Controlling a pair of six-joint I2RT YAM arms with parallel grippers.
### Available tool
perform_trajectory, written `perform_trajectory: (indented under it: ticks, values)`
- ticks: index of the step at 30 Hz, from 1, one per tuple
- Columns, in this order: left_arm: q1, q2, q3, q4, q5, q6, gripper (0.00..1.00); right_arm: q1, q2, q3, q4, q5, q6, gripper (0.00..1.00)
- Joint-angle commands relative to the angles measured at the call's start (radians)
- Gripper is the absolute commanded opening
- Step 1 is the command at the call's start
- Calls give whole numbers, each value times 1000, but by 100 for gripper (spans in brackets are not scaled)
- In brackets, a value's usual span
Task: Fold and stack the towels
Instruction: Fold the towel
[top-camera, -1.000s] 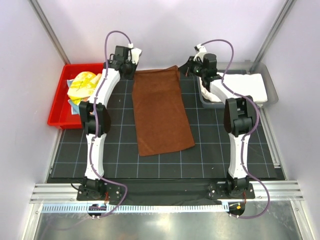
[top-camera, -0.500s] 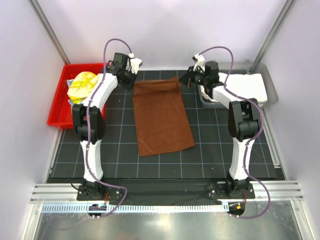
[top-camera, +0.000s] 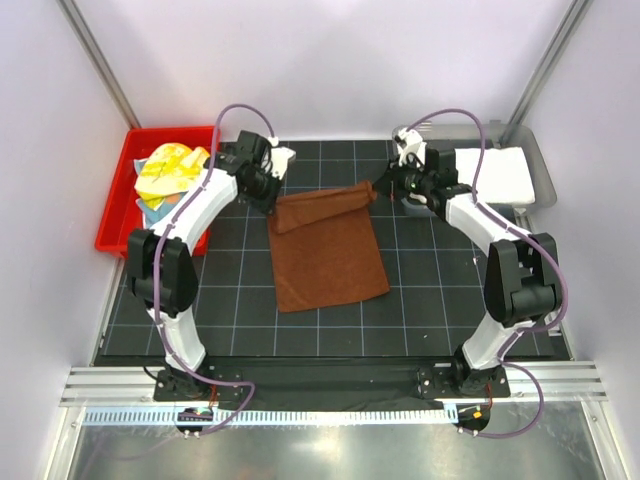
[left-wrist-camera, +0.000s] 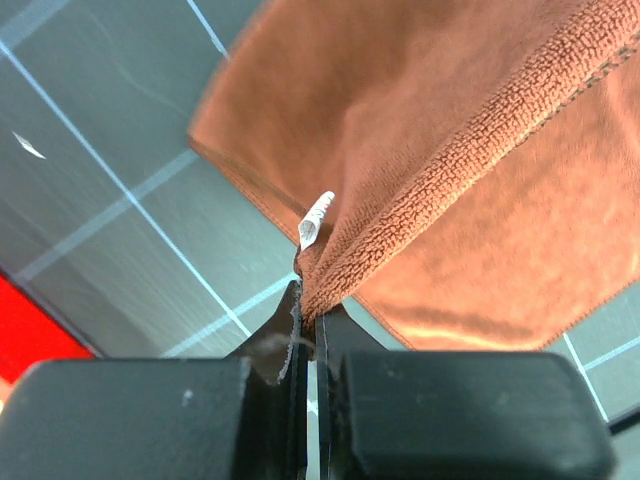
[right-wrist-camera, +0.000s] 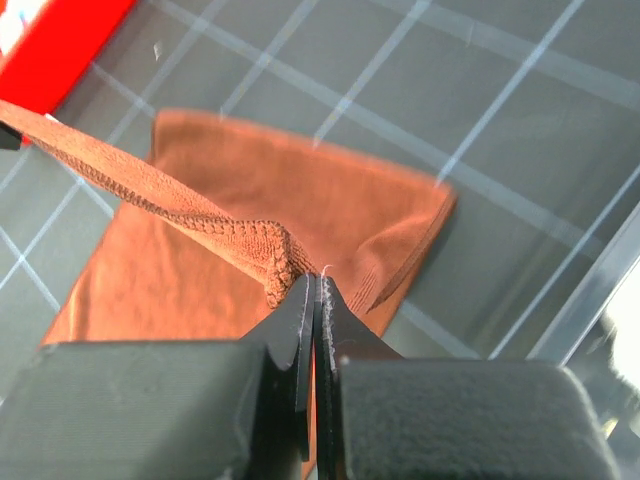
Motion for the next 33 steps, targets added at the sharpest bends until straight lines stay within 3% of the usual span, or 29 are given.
perform_trajectory:
  ticks: [1,5,16,22,30,33]
  values:
    - [-19,-51,-64,-32,-4,-46,0,-1,-72,-51,-90,40,-18,1]
    - [-48,-103,-141,-23,-18,-54,0,5,-162,-152,-100,58,-18,1]
    - [-191,-231,-299,-17,-128,-124,0,66,-217,-246,-211,126,41,1]
    - [-263,-252,-398,0,-233,-190,0,91,-233,-244,-369,287,36,2]
    - [-268,-276,-503,29,-211,-258,0,118,-259,-256,-482,307,64,6]
    - [-271,-279,-527,39,-132,-267,4,131,-266,-270,-505,305,80,8]
